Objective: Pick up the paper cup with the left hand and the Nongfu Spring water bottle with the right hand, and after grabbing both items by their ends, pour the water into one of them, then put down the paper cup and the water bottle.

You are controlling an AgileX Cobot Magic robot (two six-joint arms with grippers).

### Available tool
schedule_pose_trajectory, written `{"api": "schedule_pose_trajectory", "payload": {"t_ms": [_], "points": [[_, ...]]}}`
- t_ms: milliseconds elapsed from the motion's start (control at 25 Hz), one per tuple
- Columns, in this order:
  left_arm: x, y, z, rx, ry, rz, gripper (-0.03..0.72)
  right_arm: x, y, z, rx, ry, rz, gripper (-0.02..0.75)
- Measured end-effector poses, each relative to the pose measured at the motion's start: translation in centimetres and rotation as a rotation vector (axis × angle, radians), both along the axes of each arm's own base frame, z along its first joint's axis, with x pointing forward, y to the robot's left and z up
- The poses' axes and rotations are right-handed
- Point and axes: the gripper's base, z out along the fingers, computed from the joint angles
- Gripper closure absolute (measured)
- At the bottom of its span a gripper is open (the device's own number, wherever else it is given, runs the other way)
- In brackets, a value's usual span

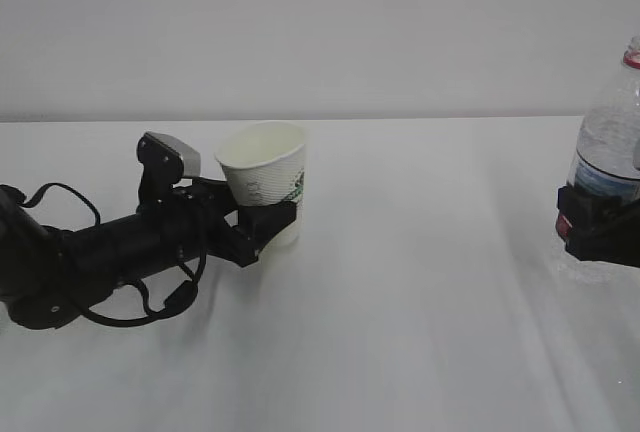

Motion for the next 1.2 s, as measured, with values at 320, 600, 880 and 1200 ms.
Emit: {"api": "schedule_pose_trajectory", "payload": {"t_ms": [320,600,880,1200], "points": [[-0.7,-3.2,0.7,-0.014,-0.037,-0.09,0.16,0.0,0.0,0.1,0.001,-0.009,0.0,0.288],[-1.9,-5.1,0.6,-0.011,-0.038,-0.163,0.16,0.1,0.0,0.2,0.003,-0.023,0.001,0.288],[-3.6,-7.3,0.6,-0.019,-0.026,-0.238,0.16,0.1,-0.1,0.2,0.013,-0.023,-0.021,0.288],[-5.5,-9.4,0.6,-0.029,-0.012,-0.314,0.161,0.1,-0.2,0.2,0.018,-0.021,-0.032,0.288]]}}
